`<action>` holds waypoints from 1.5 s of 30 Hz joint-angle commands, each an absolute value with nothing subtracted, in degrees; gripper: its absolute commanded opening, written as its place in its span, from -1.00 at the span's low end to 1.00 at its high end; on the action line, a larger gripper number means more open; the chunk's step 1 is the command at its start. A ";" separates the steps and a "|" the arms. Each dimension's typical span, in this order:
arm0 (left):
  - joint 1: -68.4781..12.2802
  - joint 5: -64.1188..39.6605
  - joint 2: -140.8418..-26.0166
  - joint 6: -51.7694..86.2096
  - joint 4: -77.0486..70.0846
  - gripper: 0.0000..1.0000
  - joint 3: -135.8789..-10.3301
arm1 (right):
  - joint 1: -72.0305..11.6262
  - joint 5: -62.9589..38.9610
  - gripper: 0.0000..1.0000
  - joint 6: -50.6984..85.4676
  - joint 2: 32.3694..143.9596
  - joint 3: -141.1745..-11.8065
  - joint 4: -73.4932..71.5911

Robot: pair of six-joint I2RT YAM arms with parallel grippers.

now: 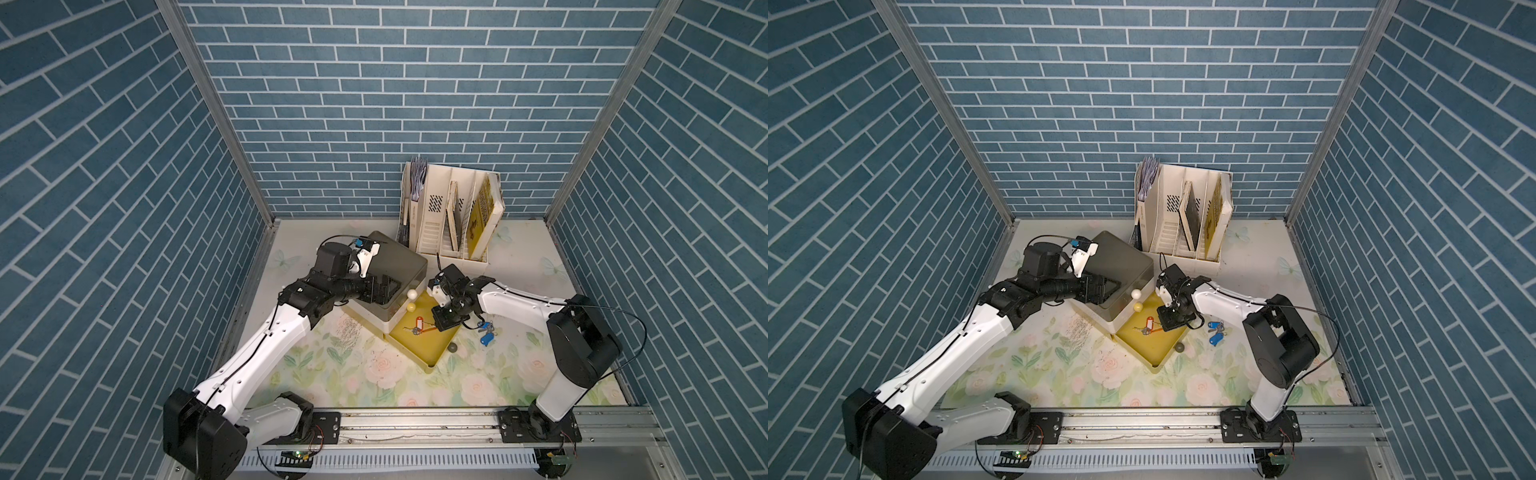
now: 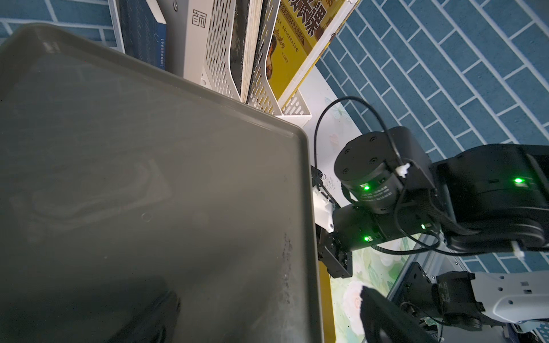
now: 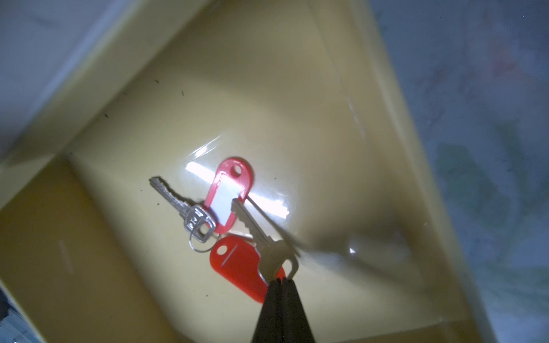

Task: Take the keys out of the drawer
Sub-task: Pick up the key from the drawer, then place the key at the center of the board.

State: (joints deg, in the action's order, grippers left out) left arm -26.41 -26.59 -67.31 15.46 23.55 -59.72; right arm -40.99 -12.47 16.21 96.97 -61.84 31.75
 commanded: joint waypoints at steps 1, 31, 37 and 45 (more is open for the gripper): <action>-25.99 -26.44 -67.52 15.03 24.18 1.00 -59.17 | -41.21 -10.77 -1.00 17.11 93.43 -61.70 34.29; -25.98 -27.49 -71.66 16.42 21.97 0.99 -68.29 | -40.34 -7.47 -1.00 21.05 78.45 -71.22 41.82; -26.00 -28.45 -70.76 17.28 20.26 0.99 -68.34 | -39.47 -7.57 -1.00 21.51 76.84 -73.56 42.02; -25.99 -29.31 -67.97 19.35 18.05 0.99 -66.11 | -38.85 -7.87 -1.00 24.11 73.00 -73.24 40.18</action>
State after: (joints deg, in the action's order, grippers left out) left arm -26.37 -28.29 -69.80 18.37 20.05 -67.16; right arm -39.11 -8.16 21.47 75.53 -72.40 40.34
